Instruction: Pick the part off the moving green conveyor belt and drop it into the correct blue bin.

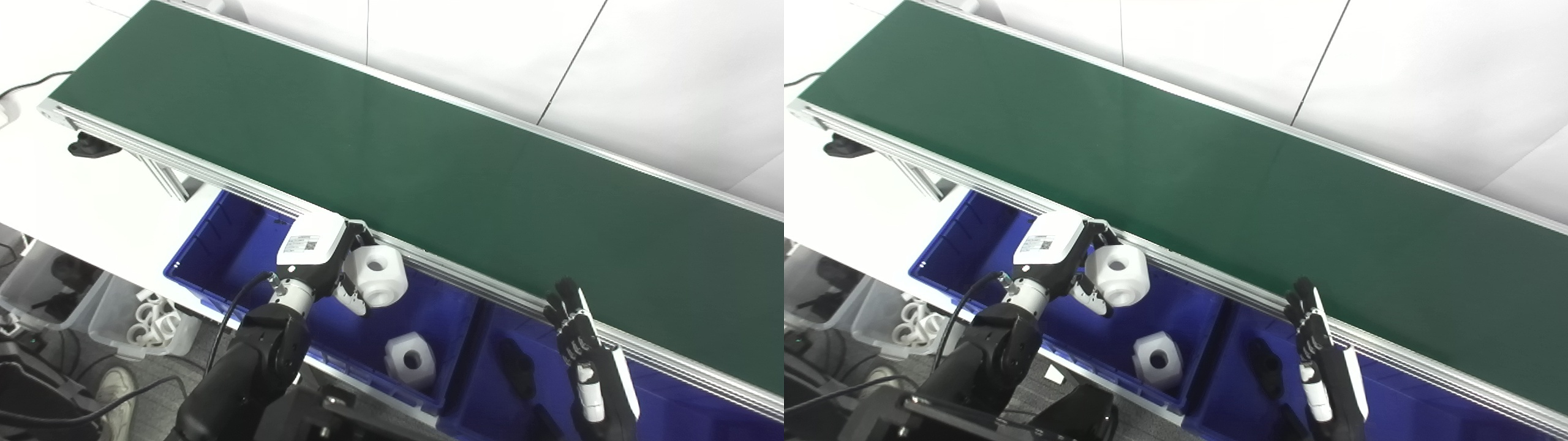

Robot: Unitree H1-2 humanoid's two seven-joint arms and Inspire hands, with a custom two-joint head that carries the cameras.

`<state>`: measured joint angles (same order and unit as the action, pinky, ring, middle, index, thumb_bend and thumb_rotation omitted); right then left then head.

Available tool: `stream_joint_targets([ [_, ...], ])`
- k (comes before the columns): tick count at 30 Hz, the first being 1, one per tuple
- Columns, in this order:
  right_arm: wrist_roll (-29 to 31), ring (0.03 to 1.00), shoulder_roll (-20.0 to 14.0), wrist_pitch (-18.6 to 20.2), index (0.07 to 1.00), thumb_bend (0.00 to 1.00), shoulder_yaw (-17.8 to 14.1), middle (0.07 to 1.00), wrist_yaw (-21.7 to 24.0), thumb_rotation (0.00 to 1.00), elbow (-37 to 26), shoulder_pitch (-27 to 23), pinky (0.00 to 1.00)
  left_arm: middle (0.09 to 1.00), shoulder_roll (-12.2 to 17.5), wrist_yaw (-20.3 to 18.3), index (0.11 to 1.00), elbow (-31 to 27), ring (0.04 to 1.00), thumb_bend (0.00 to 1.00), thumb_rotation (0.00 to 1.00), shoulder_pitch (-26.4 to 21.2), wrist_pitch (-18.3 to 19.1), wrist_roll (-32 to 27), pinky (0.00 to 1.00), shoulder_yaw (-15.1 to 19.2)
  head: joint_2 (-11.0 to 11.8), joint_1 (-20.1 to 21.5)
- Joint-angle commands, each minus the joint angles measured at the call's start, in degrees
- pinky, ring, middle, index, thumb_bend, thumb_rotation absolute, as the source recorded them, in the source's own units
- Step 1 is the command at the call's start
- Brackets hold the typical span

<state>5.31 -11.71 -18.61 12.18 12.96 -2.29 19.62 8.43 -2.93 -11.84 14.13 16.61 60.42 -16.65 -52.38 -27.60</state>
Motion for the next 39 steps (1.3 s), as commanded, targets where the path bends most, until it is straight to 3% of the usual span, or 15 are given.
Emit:
stream_joint_targets([
  [1, 0.2, 0.957, 0.4, -0.1, 1.000, 0.82, -0.4, 0.986, 0.5, 0.94, -1.1, -0.4, 0.94, 0.474, 0.8, -1.2, 0.553, -1.1, 0.371, 0.49, 0.00, -0.4, 1.4, 0.7, 0.28, 0.3, 0.1, 0.1],
  [9, 0.4, 0.961, 0.4, 0.1, 1.000, 0.82, -0.5, 0.986, 0.7, 0.94, -1.2, -0.4, 0.95, 0.471, 1.2, -7.2, 0.546, -3.1, 0.357, 0.50, 0.00, -0.3, 4.2, 1.6, 0.25, -0.5, -0.1, 0.4],
  [19, 0.4, 0.960, 0.3, 0.4, 1.000, 0.82, -0.5, 0.987, 0.9, 0.94, -1.4, -0.6, 0.95, 0.459, 1.5, -15.6, 0.547, -9.8, 0.360, 0.50, 0.00, 0.7, 7.1, 5.5, 0.25, -1.1, -0.9, 0.4],
  [20, 0.4, 0.962, 0.3, 0.7, 1.000, 0.82, -0.5, 0.986, 0.9, 0.93, -1.6, -0.6, 0.95, 0.459, 1.4, -16.9, 0.532, -10.6, 0.392, 0.51, 0.00, 0.8, 7.6, 6.3, 0.28, -1.0, -0.9, 0.4],
  [22, 0.4, 0.965, 0.4, 1.3, 1.000, 0.84, -0.4, 0.987, 0.8, 0.93, -2.0, -0.6, 0.94, 0.625, 1.2, -19.3, 0.610, -12.0, 0.512, 0.84, 0.14, 1.2, 8.1, 8.5, 0.37, -1.1, -0.8, 0.5],
  [23, 0.3, 0.965, 0.4, 1.4, 1.000, 0.84, -0.4, 0.988, 0.8, 0.93, -2.1, -0.5, 0.94, 0.637, 1.4, -19.8, 0.616, -12.5, 0.520, 0.87, 0.14, 1.5, 7.5, 9.5, 0.38, -1.4, 0.3, 1.6],
  [25, 0.0, 0.957, 0.5, 1.0, 1.000, 0.84, -0.4, 0.988, 0.7, 0.93, -1.9, -0.4, 0.94, 0.761, 1.9, -20.0, 0.712, -13.3, 0.713, 0.97, 0.28, 2.3, 6.2, 10.6, 0.62, -1.7, 0.6, 2.0],
  [27, -0.1, 0.948, 0.5, 0.5, 1.000, 0.84, -0.4, 0.983, 0.7, 0.94, -1.5, -0.4, 0.94, 0.817, 2.1, -19.7, 0.762, -13.6, 0.787, 1.00, 0.34, 2.7, 5.3, 11.1, 0.73, -1.8, 0.6, 2.3],
  [29, 0.1, 0.948, 0.3, 0.3, 1.000, 0.83, -0.4, 0.982, 1.0, 0.94, -1.4, -0.3, 0.94, 0.838, 2.3, -19.8, 0.782, -13.7, 0.810, 1.00, 0.37, 2.8, 4.8, 11.6, 0.76, -2.0, 0.6, 2.0],
  [39, 0.6, 0.964, 0.1, 0.7, 1.000, 0.83, -0.5, 0.987, 1.3, 0.93, -1.6, -0.4, 0.95, 0.823, 1.1, -28.8, 0.803, -19.6, 0.801, 1.00, 0.41, 2.0, 5.0, 13.5, 0.75, -2.1, 0.0, 1.9],
])
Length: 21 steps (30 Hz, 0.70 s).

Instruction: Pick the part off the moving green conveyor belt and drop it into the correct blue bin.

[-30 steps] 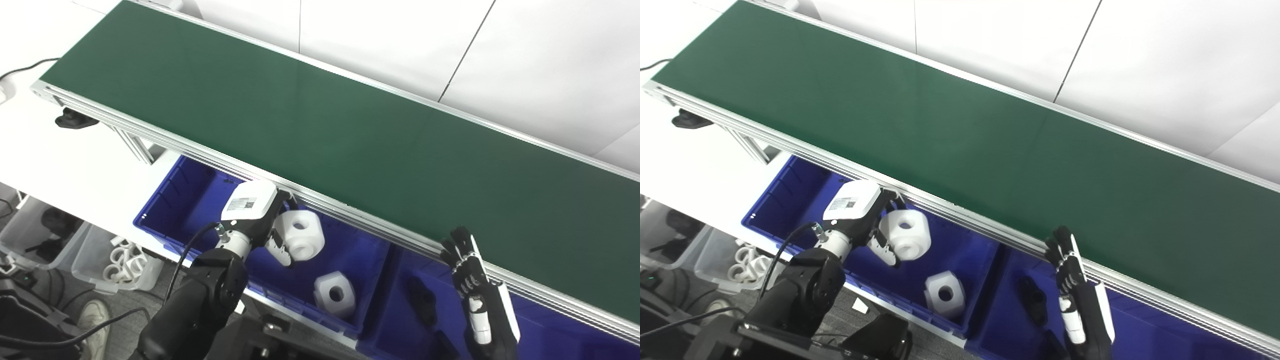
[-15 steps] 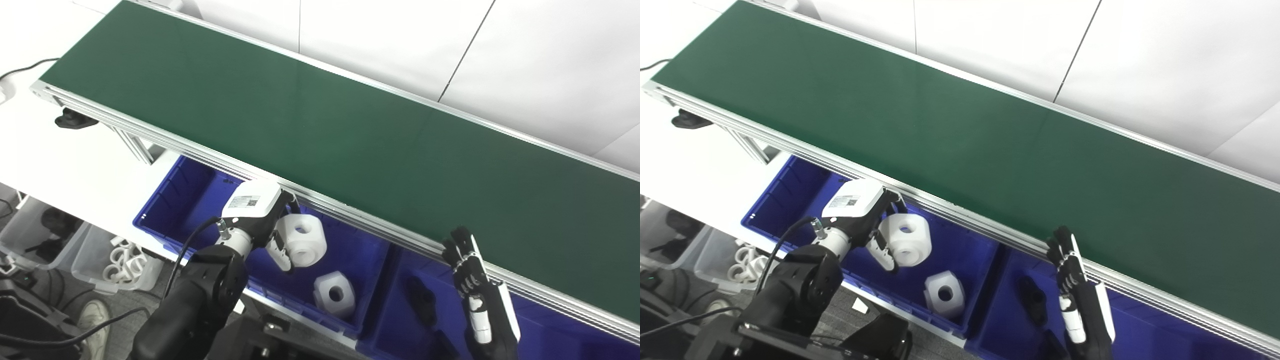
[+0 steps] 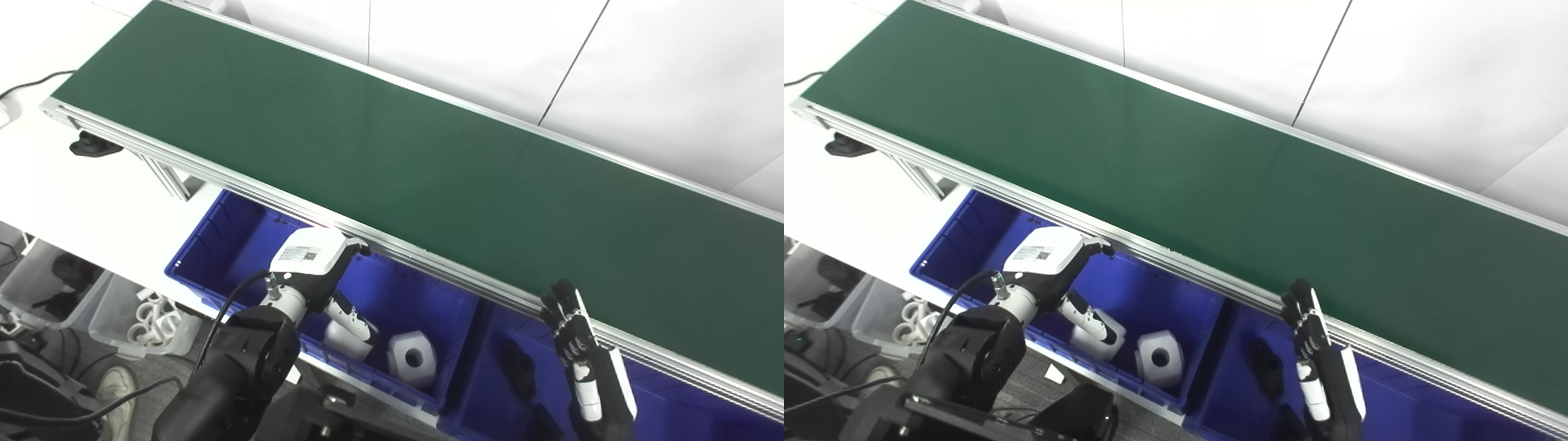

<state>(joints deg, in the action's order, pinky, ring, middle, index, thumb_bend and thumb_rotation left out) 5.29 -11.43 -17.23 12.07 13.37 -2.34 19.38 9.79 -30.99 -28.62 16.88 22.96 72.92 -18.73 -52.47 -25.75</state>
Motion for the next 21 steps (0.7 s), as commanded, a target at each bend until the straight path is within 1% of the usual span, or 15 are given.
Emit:
stream_joint_targets([
  [1, 0.6, 0.962, -0.1, -0.6, 1.000, 0.83, -0.4, 0.986, 0.9, 0.93, -1.7, -0.1, 0.95, 0.821, -0.5, -2.1, 0.806, -4.2, 0.801, 1.00, 0.40, -0.7, -1.4, 0.9, 0.74, 0.1, 0.0, 0.2],
  [4, 0.3, 0.961, 0.0, -0.4, 1.000, 0.83, -0.4, 0.985, 0.7, 0.93, -1.9, -0.1, 0.95, 0.797, -1.4, -7.3, 0.800, -10.1, 0.774, 1.00, 0.40, -1.0, -1.3, -1.0, 0.70, 0.6, -0.3, 0.9],
  [7, 0.2, 0.959, 0.2, -0.2, 1.000, 0.84, -0.4, 0.984, 0.5, 0.93, -2.0, -0.1, 0.95, 0.759, -3.4, -15.8, 0.786, -18.0, 0.709, 1.00, 0.41, -3.5, 1.8, -8.2, 0.57, 2.5, -0.2, 2.1],
  [9, -0.1, 0.951, 0.5, -0.3, 1.000, 0.85, -0.3, 0.980, 0.4, 0.93, -1.8, -0.1, 0.95, 0.763, -6.3, -20.9, 0.776, -22.0, 0.705, 0.99, 0.44, -5.3, 3.6, -15.5, 0.56, 6.2, -0.1, 3.7],
  [10, -0.8, 0.950, 0.7, -0.5, 1.000, 0.85, -0.2, 0.980, 0.2, 0.93, -1.7, -0.1, 0.95, 0.763, -9.2, -23.1, 0.774, -23.5, 0.704, 0.99, 0.45, -6.2, 3.9, -21.6, 0.56, 9.6, 0.0, 5.8],
  [11, -1.3, 0.946, 0.8, -0.7, 1.000, 0.85, -0.1, 0.979, 0.0, 0.94, -1.6, 0.0, 0.93, 0.763, -11.3, -24.7, 0.762, -24.4, 0.713, 0.95, 0.45, -6.9, 3.9, -25.6, 0.57, 12.2, 0.0, 5.8],
  [12, -1.7, 0.944, 1.0, -0.9, 1.000, 0.85, 0.1, 0.978, 0.0, 0.94, -1.6, 0.0, 0.93, 0.763, -14.4, -24.7, 0.758, -24.6, 0.717, 0.94, 0.45, -7.8, 4.0, -32.7, 0.58, 15.4, 0.1, 8.0],
  [13, -1.9, 0.946, 1.1, -0.9, 1.000, 0.84, 0.2, 0.982, 0.0, 0.94, -1.6, 0.1, 0.93, 0.713, -16.7, -24.8, 0.727, -24.7, 0.670, 0.92, 0.41, -8.5, 4.0, -37.5, 0.57, 17.7, 0.1, 8.0],
  [14, -2.5, 0.946, 1.5, -1.3, 1.000, 0.84, 0.5, 0.982, -0.2, 0.94, -1.5, 0.2, 0.93, 0.713, -19.2, -23.1, 0.727, -23.9, 0.670, 0.92, 0.41, -9.4, 4.0, -43.8, 0.57, 18.9, 0.5, 11.6],
  [15, -3.0, 0.948, 1.8, -1.5, 1.000, 0.83, 0.7, 0.986, -0.3, 0.95, -1.4, 0.2, 0.93, 0.692, -20.9, -21.9, 0.702, -23.4, 0.654, 0.88, 0.36, -10.0, 4.0, -48.0, 0.58, 19.7, 0.5, 11.6],
  [16, -3.9, 0.949, 2.2, -1.6, 1.000, 0.82, 1.0, 0.987, -0.6, 0.95, -1.1, 0.4, 0.92, 0.685, -22.7, -18.9, 0.693, -21.7, 0.649, 0.87, 0.34, -10.2, 2.8, -52.2, 0.58, 19.2, 1.3, 14.3],
  [17, -4.6, 0.956, 2.5, -1.6, 1.000, 0.83, 1.2, 0.993, -0.8, 0.97, -1.0, 0.5, 0.93, 0.644, -23.9, -16.7, 0.651, -20.5, 0.612, 0.82, 0.30, -10.3, 1.9, -55.1, 0.56, 18.8, 1.3, 14.3],
  [19, -6.3, 0.975, 3.5, -2.3, 1.000, 0.82, 1.8, 0.998, -1.4, 0.97, 0.2, 0.8, 0.95, 0.605, -24.3, -10.8, 0.610, -14.0, 0.579, 0.78, 0.28, -8.7, -9.1, -57.6, 0.53, 16.8, 3.3, 18.9],
  [20, -6.7, 0.988, 3.9, -2.8, 1.000, 0.81, 2.0, 0.999, -1.5, 0.97, 0.8, 0.9, 0.97, 0.586, -23.5, -7.7, 0.591, -10.2, 0.564, 0.76, 0.30, -7.7, -15.7, -56.9, 0.51, 15.4, 3.5, 19.3],
  [21, -7.1, 0.995, 4.6, -3.3, 1.000, 0.80, 2.3, 1.000, -1.8, 0.96, 1.5, 1.0, 0.98, 0.583, -22.1, -4.1, 0.582, -6.0, 0.558, 0.74, 0.29, -6.7, -23.0, -55.6, 0.49, 14.1, 4.8, 21.3],
])
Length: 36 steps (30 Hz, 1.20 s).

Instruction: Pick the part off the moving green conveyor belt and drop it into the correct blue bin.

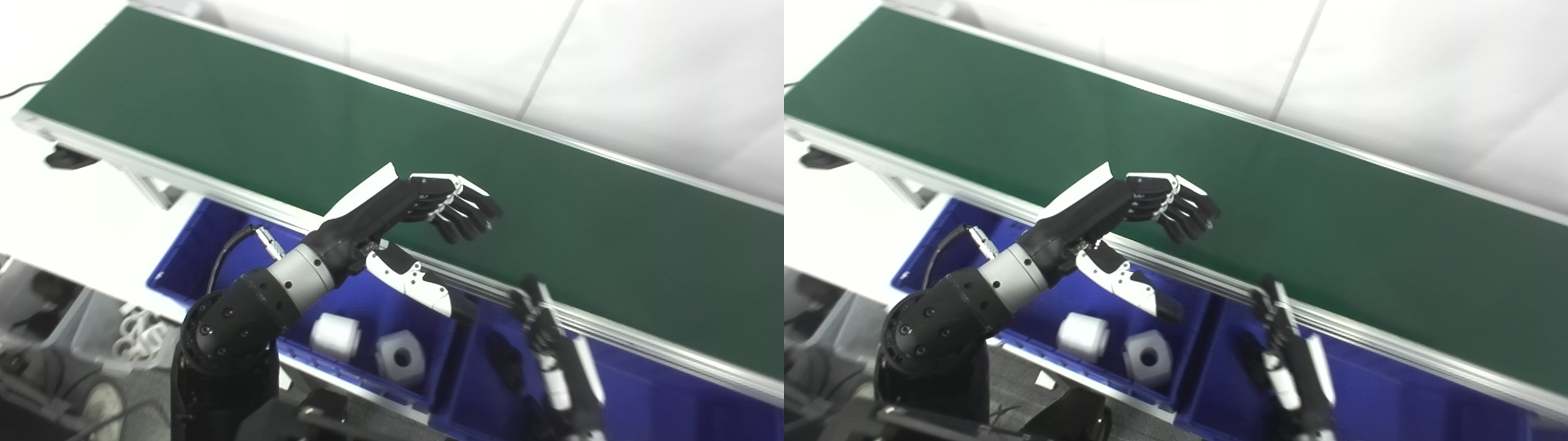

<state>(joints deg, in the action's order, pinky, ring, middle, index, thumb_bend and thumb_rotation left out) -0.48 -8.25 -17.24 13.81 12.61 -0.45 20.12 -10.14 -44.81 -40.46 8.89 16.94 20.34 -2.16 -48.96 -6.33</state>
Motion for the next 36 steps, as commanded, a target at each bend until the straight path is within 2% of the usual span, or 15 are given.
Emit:
stream_joint_targets([
  [1, -1.7, 0.995, 1.9, -3.7, 1.000, 0.80, 0.7, 1.000, -1.2, 0.96, 0.3, 0.3, 0.98, 0.584, -0.8, 12.1, 0.581, 8.6, 0.558, 0.74, 0.28, 1.9, -21.5, -2.3, 0.49, -3.2, 1.8, 2.7],
  [2, -2.4, 0.996, 2.7, -4.4, 1.000, 0.80, 0.9, 1.000, -1.8, 0.95, 1.3, 0.5, 0.98, 0.585, 1.8, 17.1, 0.581, 14.5, 0.558, 0.73, 0.28, 3.2, -29.6, 2.6, 0.49, -4.4, 3.4, 5.0],
  [3, -2.9, 0.981, 3.3, -4.9, 1.000, 0.80, 1.0, 1.000, -2.2, 0.95, 2.0, 0.6, 0.97, 0.615, 3.6, 20.7, 0.595, 18.6, 0.567, 0.75, 0.27, 4.0, -35.1, 6.1, 0.49, -5.2, 3.4, 5.0],
  [4, -3.6, 0.974, 4.0, -5.3, 1.000, 0.80, 1.2, 1.000, -2.8, 0.94, 2.6, 0.9, 0.96, 0.630, 6.8, 26.7, 0.603, 23.9, 0.572, 0.76, 0.27, 4.7, -39.9, 10.7, 0.48, -7.1, 4.9, 7.4],
  [5, -4.1, 0.964, 4.4, -5.5, 1.000, 0.81, 1.3, 0.998, -3.2, 0.94, 3.1, 1.1, 0.96, 0.660, 9.1, 31.1, 0.619, 27.4, 0.614, 0.77, 0.29, 5.1, -42.6, 13.7, 0.51, -8.8, 5.1, 7.7],
  [7, -4.8, 0.955, 5.6, -6.5, 1.000, 0.81, 1.7, 0.994, -4.2, 0.93, 4.8, 1.5, 0.96, 0.691, 14.6, 40.3, 0.637, 34.9, 0.665, 0.79, 0.32, 5.4, -43.9, 18.9, 0.56, -13.4, 7.8, 10.8],
  [8, -4.8, 0.950, 5.9, -6.9, 1.000, 0.80, 1.9, 0.993, -4.5, 0.92, 5.4, 1.6, 0.95, 0.739, 16.4, 43.2, 0.682, 37.5, 0.724, 0.78, 0.37, 5.2, -43.9, 20.5, 0.63, -15.2, 7.8, 10.8],
  [9, -4.9, 0.947, 6.4, -7.4, 1.000, 0.79, 2.0, 0.992, -4.9, 0.91, 6.2, 1.7, 0.95, 0.779, 18.2, 46.1, 0.725, 40.5, 0.770, 0.79, 0.43, 4.8, -43.9, 22.1, 0.70, -17.1, 9.2, 12.2],
  [15, -5.0, 0.936, 7.5, -9.6, 1.000, 0.81, 3.1, 0.991, -6.9, 0.89, 10.4, 1.4, 0.92, 0.865, 23.1, 58.5, 0.822, 49.0, 0.876, 0.77, 0.57, 1.9, -43.9, 24.8, 0.85, -25.1, 13.0, 14.4],
  [19, -4.7, 0.935, 7.0, -9.7, 1.000, 0.83, 3.8, 0.989, -7.7, 0.88, 11.5, 1.2, 0.91, 0.882, 24.3, 63.3, 0.840, 52.1, 0.891, 0.76, 0.60, 0.7, -43.9, 25.4, 0.86, -28.2, 14.1, 14.3],
  [22, -4.6, 0.929, 6.4, -9.7, 1.000, 0.85, 4.3, 0.979, -8.6, 0.88, 12.0, 1.1, 0.89, 0.879, 24.7, 66.2, 0.847, 54.1, 0.886, 0.77, 0.59, -0.2, -43.9, 25.8, 0.85, -30.4, 14.2, 13.8],
  [29, -3.5, 0.927, 5.3, -9.7, 1.000, 0.85, 4.3, 0.979, -8.2, 0.88, 12.1, 1.2, 0.90, 0.877, 24.0, 67.7, 0.850, 55.6, 0.887, 0.79, 0.57, -0.4, -43.8, 26.2, 0.85, -32.0, 15.0, 10.8],
  [33, -3.4, 0.930, 4.9, -9.7, 1.000, 0.84, 4.5, 0.986, -8.1, 0.88, 13.0, 0.8, 0.91, 0.868, 24.2, 68.2, 0.847, 55.5, 0.872, 0.81, 0.56, -0.4, -43.8, 25.4, 0.84, -32.8, 16.3, 9.9],
  [35, -3.6, 0.932, 4.8, -9.7, 1.000, 0.84, 4.6, 0.989, -8.5, 0.89, 13.4, 0.7, 0.93, 0.873, 24.9, 67.7, 0.850, 52.3, 0.884, 0.81, 0.59, 0.4, -43.9, 22.9, 0.84, -33.2, 16.6, 9.7],
  [36, -3.8, 0.932, 4.7, -9.7, 1.000, 0.84, 4.6, 0.989, -8.7, 0.89, 13.5, 0.7, 0.93, 0.874, 25.0, 65.5, 0.850, 48.7, 0.885, 0.81, 0.60, 1.8, -43.8, 19.4, 0.84, -32.7, 16.6, 9.7],
])
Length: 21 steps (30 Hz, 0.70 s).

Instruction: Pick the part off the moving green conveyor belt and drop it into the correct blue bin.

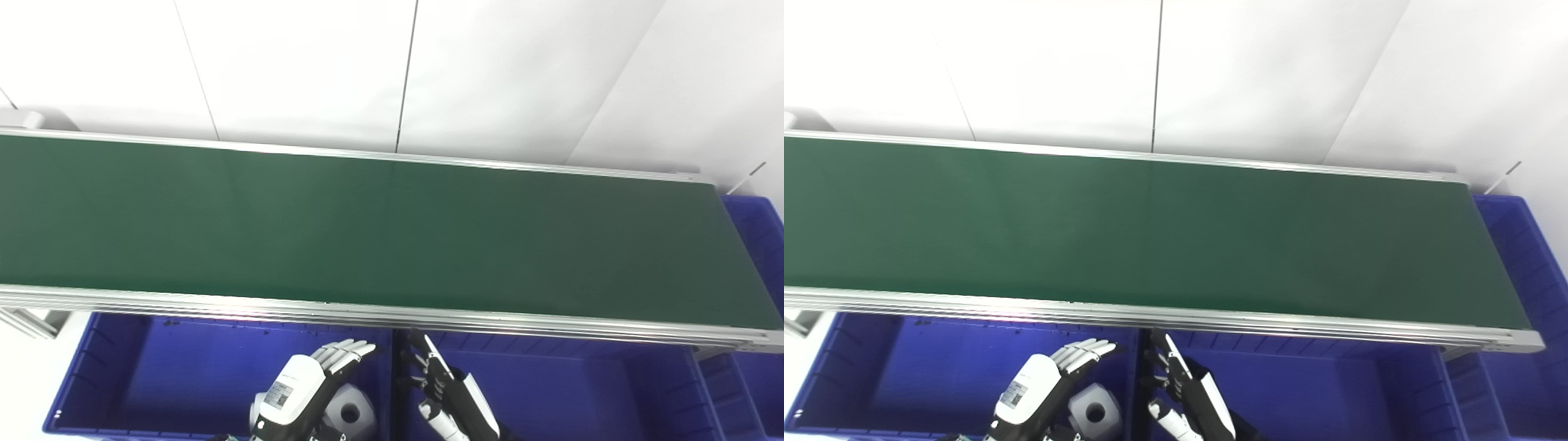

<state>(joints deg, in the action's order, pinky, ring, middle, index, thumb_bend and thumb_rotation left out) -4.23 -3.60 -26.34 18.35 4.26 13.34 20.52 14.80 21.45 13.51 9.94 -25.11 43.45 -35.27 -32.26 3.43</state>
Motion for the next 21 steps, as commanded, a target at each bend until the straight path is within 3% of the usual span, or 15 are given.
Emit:
stream_joint_targets([
  [1, -0.3, 0.934, 0.0, -0.6, 1.000, 0.83, 0.0, 0.989, -0.6, 0.89, -0.4, 0.4, 0.93, 0.889, 0.2, -2.7, 0.860, -8.3, 0.901, 0.81, 0.63, 2.0, -1.7, -7.0, 0.86, 0.9, -0.1, -0.1],
  [6, -1.3, 0.941, -0.4, -0.6, 1.000, 0.81, 0.4, 0.993, -1.8, 0.90, -1.2, 0.6, 0.92, 0.926, 0.6, -8.7, 0.887, -15.2, 0.918, 0.77, 0.64, 6.1, -1.6, -16.5, 0.82, 3.0, -1.4, 0.3],
  [9, -2.3, 0.952, -0.6, -0.6, 1.000, 0.80, 0.8, 0.999, -2.9, 0.89, -2.9, 1.1, 0.93, 0.947, 0.9, -11.8, 0.902, -12.2, 0.932, 0.79, 0.68, 5.5, -1.7, -21.3, 0.78, 3.1, -4.6, 0.7],
  [11, -4.1, 0.980, -0.8, -0.6, 1.000, 0.83, 1.1, 1.000, -4.5, 0.90, -4.5, 1.6, 0.96, 0.971, 0.7, -14.1, 0.930, -9.9, 0.954, 0.79, 0.71, 4.6, -1.8, -25.8, 0.83, 3.1, -5.5, 0.7],
  [19, -8.6, 0.992, -1.9, -0.6, 0.996, 0.84, 3.6, 1.000, -12.9, 0.94, -6.2, 2.0, 0.97, 1.000, -1.0, -18.5, 0.976, -7.3, 0.979, 0.83, 0.78, 4.0, -1.7, -31.0, 0.93, 5.3, -6.3, 0.6],
  [21, -10.2, 0.986, -2.3, -0.6, 0.998, 0.85, 4.6, 1.000, -16.6, 0.95, -6.9, 2.1, 0.97, 1.000, -2.1, -21.8, 0.975, -7.8, 0.990, 0.86, 0.75, 4.9, -0.4, -37.3, 0.95, 6.4, -7.1, 0.1],
])
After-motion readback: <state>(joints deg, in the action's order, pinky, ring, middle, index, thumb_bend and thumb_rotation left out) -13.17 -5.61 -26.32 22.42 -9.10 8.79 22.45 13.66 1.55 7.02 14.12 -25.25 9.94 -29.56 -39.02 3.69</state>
